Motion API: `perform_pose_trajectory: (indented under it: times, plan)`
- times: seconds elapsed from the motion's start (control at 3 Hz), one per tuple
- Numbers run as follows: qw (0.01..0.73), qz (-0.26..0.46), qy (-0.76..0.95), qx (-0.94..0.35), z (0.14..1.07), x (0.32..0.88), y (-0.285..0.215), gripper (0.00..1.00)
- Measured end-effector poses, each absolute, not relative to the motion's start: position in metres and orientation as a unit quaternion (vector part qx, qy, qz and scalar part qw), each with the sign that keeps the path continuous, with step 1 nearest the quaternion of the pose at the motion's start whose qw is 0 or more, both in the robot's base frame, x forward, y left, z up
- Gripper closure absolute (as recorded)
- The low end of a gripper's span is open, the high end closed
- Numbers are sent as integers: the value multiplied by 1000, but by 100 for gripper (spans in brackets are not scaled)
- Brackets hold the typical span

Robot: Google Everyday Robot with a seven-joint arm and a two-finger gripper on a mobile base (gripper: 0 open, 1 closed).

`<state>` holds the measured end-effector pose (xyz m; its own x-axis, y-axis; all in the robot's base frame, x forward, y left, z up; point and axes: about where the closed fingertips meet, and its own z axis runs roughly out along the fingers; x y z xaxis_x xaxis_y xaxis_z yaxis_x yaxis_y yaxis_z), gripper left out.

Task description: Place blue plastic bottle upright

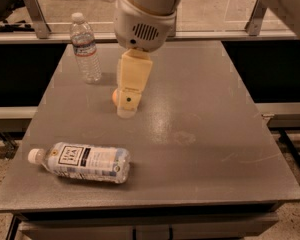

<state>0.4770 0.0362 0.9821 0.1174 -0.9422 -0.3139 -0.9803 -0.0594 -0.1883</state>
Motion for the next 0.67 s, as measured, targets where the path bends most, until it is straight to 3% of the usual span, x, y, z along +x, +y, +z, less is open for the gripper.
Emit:
perform_pose_trajectory:
  times: [0.67]
  plan:
    - [122,-25,707,-696,953,433,108,0]
